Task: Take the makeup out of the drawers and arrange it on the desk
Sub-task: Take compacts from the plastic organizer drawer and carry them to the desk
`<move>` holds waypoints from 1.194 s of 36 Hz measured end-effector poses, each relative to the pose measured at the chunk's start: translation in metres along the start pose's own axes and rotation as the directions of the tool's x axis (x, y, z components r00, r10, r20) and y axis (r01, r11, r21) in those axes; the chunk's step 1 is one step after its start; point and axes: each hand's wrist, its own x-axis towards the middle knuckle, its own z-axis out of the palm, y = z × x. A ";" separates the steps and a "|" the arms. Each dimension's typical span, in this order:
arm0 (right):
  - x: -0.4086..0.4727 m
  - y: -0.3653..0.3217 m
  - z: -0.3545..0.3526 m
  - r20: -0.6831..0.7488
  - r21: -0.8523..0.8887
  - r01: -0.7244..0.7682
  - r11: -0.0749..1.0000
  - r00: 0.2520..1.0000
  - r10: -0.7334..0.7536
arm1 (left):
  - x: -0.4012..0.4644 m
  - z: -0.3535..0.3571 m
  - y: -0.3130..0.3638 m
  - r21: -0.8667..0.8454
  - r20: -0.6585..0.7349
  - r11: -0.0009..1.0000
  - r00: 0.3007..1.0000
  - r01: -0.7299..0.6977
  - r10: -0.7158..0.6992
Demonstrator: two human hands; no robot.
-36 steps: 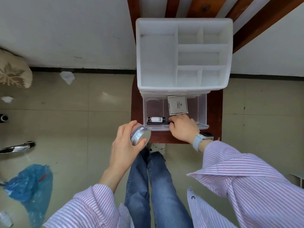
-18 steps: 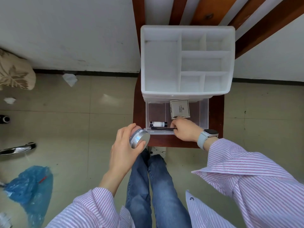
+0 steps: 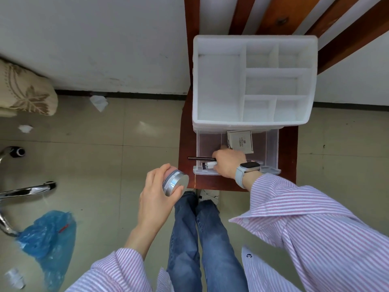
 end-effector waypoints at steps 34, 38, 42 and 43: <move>-0.020 0.028 0.009 -0.204 0.236 -0.455 0.859 0.841 0.501 | -0.001 0.005 0.009 -0.036 0.040 0.999 0.999 0.006 -0.004; -0.013 0.024 0.009 -0.138 0.259 -0.505 0.823 0.824 0.549 | 0.000 0.003 0.006 -0.036 0.029 0.999 1.000 0.006 -0.005; -0.007 0.023 0.016 -0.115 0.296 -0.534 0.792 0.803 0.584 | 0.000 0.002 0.004 -0.043 0.020 0.999 1.000 0.009 -0.008; -0.007 0.023 0.017 -0.119 0.305 -0.540 0.784 0.796 0.594 | 0.000 0.002 0.004 -0.045 0.017 0.999 1.000 0.008 -0.007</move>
